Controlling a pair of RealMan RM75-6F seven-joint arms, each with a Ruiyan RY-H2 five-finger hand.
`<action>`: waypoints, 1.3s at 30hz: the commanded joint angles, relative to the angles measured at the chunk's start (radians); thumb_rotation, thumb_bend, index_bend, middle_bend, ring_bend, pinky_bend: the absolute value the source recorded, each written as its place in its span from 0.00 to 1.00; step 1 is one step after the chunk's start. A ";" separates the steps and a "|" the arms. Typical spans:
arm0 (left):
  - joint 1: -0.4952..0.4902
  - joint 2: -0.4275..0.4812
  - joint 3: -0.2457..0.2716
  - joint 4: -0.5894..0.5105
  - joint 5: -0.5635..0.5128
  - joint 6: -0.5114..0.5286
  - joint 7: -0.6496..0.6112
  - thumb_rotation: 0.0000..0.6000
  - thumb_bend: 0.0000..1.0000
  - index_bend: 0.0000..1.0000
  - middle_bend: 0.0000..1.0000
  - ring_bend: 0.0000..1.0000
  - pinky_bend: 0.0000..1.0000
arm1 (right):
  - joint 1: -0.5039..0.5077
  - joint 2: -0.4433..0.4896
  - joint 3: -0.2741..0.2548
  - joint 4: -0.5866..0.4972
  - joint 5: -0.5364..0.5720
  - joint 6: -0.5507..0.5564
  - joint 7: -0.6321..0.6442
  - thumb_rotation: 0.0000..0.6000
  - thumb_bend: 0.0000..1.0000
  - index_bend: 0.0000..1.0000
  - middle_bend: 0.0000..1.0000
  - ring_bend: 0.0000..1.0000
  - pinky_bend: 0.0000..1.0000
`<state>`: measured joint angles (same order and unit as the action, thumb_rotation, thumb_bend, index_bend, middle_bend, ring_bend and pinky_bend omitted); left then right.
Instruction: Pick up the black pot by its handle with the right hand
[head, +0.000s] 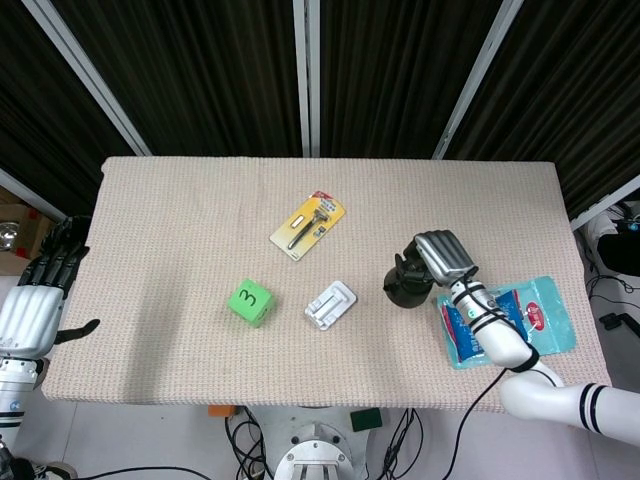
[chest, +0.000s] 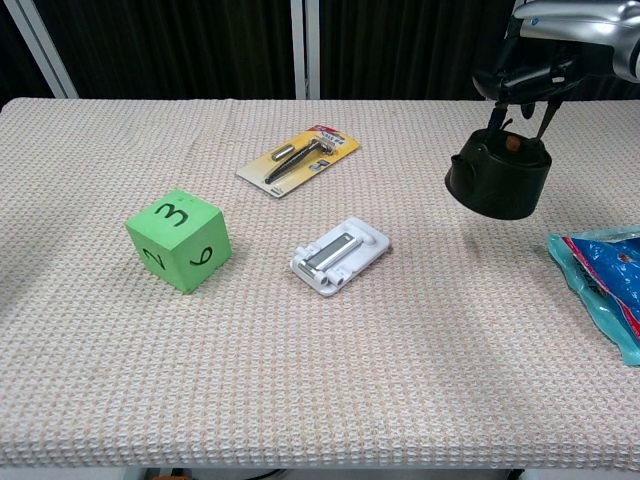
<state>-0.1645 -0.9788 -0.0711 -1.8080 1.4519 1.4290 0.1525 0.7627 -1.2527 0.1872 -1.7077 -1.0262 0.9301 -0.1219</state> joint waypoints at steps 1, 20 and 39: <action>0.000 0.000 0.000 0.000 0.000 0.000 -0.001 0.99 0.00 0.06 0.02 0.02 0.13 | 0.002 0.004 0.000 -0.003 0.003 -0.005 -0.012 0.72 0.64 1.00 1.00 1.00 0.54; 0.001 0.001 0.000 0.000 -0.001 0.002 -0.003 0.98 0.00 0.06 0.02 0.02 0.13 | 0.008 0.005 0.003 -0.006 0.002 -0.003 -0.073 0.83 0.77 1.00 1.00 1.00 0.54; -0.001 0.001 -0.001 0.002 -0.005 -0.004 -0.004 0.99 0.00 0.06 0.02 0.02 0.13 | 0.038 0.003 -0.029 0.020 0.002 0.026 -0.279 0.86 0.78 1.00 1.00 1.00 0.60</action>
<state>-0.1658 -0.9776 -0.0723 -1.8064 1.4464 1.4255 0.1481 0.7961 -1.2485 0.1624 -1.6927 -1.0263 0.9507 -0.3860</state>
